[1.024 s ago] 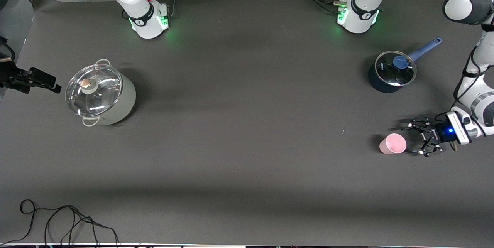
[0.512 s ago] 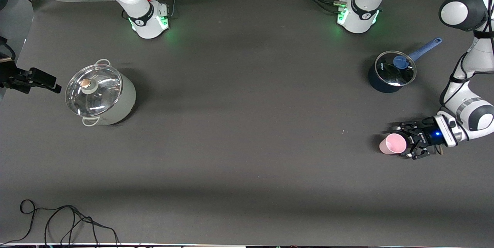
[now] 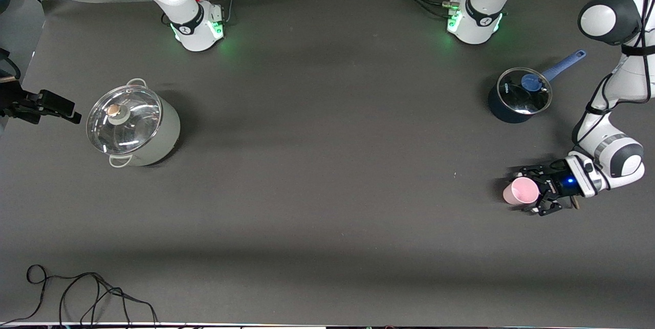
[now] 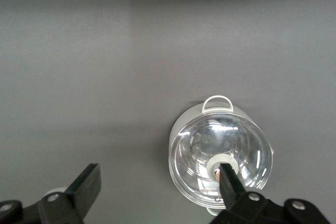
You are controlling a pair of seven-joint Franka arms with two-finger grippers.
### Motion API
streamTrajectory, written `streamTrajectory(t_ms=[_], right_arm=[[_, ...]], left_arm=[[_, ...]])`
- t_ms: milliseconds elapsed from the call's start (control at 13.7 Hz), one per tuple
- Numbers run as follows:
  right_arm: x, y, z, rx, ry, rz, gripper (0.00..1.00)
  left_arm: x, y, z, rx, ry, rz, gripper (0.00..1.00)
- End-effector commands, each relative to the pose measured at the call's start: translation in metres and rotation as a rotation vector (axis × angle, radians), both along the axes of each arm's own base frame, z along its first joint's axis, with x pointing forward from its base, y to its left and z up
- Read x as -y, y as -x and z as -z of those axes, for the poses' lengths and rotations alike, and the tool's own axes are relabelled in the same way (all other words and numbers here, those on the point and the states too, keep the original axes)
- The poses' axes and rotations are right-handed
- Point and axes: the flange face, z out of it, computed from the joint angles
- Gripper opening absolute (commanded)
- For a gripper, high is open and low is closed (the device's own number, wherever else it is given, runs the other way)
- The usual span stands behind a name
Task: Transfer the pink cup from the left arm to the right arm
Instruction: 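Carry the pink cup with the left gripper toward the table middle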
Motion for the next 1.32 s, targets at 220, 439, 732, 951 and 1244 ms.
streamTrajectory(t_ms=[220, 439, 732, 951, 1244], right_arm=[[-0.002, 0.003, -0.003, -0.005, 0.001, 0.0, 1.0], [-0.002, 0.003, -0.003, -0.005, 0.001, -0.002, 1.0], [-0.003, 0.003, -0.003, -0.005, -0.001, -0.002, 1.0], [-0.002, 0.002, -0.003, -0.007, 0.001, 0.0, 1.0], [-0.003, 0.002, -0.002, -0.008, -0.002, -0.002, 1.0]], left_arm=[[0.011, -0.01, 0.004, 0.045, 0.009, -0.01, 0.56], [0.024, -0.016, 0.002, 0.054, 0.013, 0.007, 0.0], [0.064, -0.037, -0.014, 0.079, 0.039, 0.019, 0.0], [0.137, -0.068, -0.043, 0.064, 0.071, 0.033, 0.0], [0.254, -0.1, -0.071, 0.041, 0.068, -0.05, 0.0]])
